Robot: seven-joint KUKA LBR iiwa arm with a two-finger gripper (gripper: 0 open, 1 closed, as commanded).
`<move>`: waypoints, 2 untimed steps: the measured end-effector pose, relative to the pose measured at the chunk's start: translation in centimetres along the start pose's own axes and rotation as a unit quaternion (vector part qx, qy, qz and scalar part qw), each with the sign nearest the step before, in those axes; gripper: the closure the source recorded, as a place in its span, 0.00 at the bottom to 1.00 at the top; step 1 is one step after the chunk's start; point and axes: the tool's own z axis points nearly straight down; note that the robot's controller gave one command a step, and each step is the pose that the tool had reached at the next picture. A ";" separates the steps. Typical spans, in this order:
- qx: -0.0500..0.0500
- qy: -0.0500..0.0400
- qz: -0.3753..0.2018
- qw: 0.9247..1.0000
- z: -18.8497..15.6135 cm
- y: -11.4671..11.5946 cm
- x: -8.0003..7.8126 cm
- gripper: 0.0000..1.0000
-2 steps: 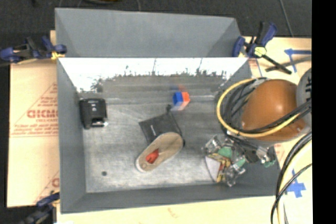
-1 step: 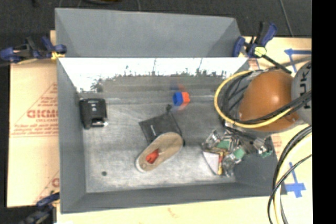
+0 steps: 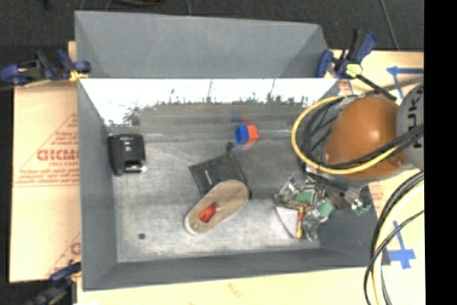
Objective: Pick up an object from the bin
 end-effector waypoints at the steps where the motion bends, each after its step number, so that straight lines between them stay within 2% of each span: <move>1: -0.002 0.002 -0.011 1.000 -4.8 0.2 -0.1 1.00; 2: 0.000 -0.001 0.009 1.000 -7.7 0.8 0.1 1.00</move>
Offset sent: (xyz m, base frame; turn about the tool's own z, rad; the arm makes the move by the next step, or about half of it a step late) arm -0.0062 0.0066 0.0757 0.0169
